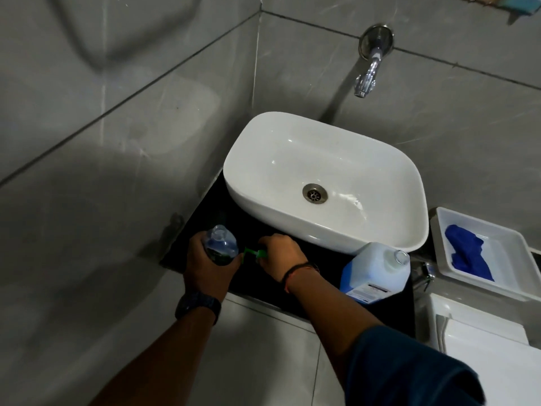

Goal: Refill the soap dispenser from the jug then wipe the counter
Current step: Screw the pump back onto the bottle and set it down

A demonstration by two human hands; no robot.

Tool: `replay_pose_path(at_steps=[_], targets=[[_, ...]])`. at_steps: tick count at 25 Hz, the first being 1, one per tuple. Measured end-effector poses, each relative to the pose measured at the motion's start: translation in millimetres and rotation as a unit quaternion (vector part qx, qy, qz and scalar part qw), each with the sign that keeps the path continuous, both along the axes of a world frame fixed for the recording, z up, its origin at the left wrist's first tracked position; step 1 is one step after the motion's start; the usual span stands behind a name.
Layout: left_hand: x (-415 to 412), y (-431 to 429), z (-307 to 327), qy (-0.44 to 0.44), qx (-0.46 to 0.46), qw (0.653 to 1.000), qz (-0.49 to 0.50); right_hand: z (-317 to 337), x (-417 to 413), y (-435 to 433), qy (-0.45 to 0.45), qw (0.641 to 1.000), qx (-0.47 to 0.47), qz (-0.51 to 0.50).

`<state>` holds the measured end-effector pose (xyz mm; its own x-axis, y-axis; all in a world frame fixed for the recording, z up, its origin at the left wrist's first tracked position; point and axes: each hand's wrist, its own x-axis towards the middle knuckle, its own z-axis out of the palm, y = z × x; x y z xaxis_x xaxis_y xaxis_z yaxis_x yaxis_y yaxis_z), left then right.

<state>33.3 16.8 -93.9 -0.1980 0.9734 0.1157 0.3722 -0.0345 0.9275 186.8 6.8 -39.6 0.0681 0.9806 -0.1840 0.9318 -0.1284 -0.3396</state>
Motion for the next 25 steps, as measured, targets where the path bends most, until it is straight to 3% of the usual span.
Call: replay_pose_path(at_steps=[4, 9, 11, 15, 18, 25], targets=[[-2, 6, -2, 0.009, 0.002, 1.0, -0.011, -16, -6, 13, -0.025, 1.0, -0.013, 0.012], [-8, 7, 7, 0.007, -0.002, 1.0, -0.012, 24, -15, 16, 0.112, 0.981, 0.134, -0.082], [-9, 3, 17, 0.002, 0.002, 1.0, -0.013, 63, -24, 16, 0.211, 0.94, 0.231, -0.134], [-1, -6, 53, 0.035, 0.029, 0.999, -0.019, 155, -32, 10, 0.427, 0.795, 0.393, -0.175], [10, -16, 84, 0.063, 0.05, 0.996, -0.025, 209, -25, 0, 0.493, 0.731, 0.443, -0.16], [39, -40, 139, 0.061, 0.099, 0.993, -0.037, 242, -2, -34, 0.473, 0.764, 0.422, -0.121]])
